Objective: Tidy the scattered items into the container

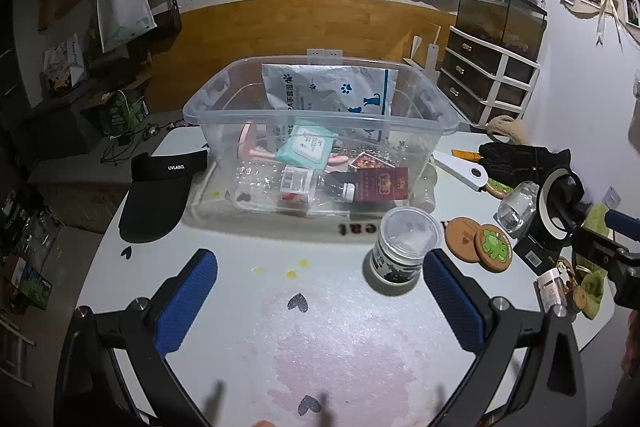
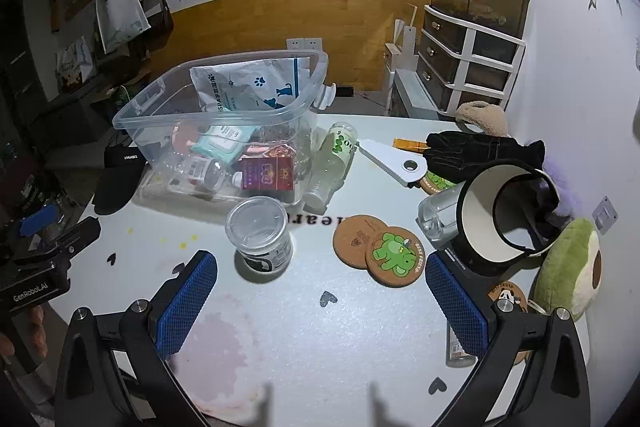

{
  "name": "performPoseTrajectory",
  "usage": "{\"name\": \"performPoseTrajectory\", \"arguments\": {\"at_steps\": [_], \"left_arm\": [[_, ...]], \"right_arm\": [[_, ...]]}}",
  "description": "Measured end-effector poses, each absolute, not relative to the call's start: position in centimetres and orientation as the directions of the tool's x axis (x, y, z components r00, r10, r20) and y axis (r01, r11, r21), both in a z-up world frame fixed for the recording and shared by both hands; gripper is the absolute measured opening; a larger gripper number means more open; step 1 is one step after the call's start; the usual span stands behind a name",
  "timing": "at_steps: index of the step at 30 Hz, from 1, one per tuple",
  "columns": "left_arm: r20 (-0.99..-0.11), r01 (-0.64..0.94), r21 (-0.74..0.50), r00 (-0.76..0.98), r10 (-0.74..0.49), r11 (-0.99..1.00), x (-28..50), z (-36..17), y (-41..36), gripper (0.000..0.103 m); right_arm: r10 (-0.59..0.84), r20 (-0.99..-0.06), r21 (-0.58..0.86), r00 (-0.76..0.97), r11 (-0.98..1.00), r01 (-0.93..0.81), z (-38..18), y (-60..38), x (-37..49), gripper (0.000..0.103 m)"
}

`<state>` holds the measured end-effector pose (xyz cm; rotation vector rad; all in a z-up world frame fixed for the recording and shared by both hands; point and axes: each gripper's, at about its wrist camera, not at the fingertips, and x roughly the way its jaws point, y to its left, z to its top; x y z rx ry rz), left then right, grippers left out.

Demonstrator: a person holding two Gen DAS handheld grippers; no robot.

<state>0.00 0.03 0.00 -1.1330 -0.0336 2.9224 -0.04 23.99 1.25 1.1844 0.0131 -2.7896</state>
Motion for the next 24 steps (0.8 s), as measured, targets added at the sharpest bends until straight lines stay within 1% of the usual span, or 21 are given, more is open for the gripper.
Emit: {"name": "performPoseTrajectory", "arguments": {"at_steps": [24], "left_arm": [[-0.677,-0.001,-0.028,-0.736,0.02,-1.0,-0.58,-0.36,-0.02,0.103]], "right_arm": [[-0.091,-0.716,0.038,-0.692,-0.995,0.092,0.97,24.38,-0.19,0.103]]}}
